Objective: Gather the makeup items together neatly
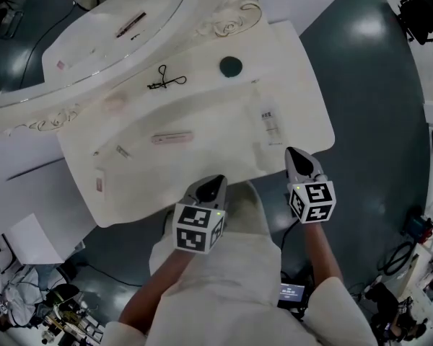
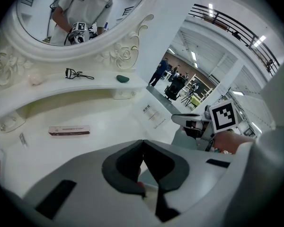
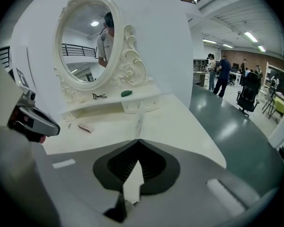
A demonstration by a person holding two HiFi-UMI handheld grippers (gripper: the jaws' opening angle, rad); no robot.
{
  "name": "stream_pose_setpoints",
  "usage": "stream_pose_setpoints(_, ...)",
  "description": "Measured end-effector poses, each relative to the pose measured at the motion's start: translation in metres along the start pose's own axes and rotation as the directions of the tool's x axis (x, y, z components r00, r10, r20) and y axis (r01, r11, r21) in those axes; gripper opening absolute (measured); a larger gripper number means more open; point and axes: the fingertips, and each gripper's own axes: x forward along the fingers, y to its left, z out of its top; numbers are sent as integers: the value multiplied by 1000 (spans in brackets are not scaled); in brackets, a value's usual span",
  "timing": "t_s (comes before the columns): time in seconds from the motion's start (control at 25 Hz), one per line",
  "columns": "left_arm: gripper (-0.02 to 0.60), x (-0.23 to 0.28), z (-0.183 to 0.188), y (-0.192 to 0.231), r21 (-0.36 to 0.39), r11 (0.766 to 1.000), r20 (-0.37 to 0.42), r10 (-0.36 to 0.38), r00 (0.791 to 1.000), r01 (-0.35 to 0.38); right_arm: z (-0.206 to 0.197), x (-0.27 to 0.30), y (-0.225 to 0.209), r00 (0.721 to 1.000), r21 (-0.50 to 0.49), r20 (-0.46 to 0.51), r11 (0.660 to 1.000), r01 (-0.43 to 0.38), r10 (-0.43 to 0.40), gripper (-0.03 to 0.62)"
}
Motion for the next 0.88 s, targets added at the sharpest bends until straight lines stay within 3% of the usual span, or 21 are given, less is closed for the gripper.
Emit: stream_pose_setpoints(0.88,9,7,-6,-1,13,1000,-31,12,999,-11,-29,20,-57,991,138,-63,982,129,-121,2)
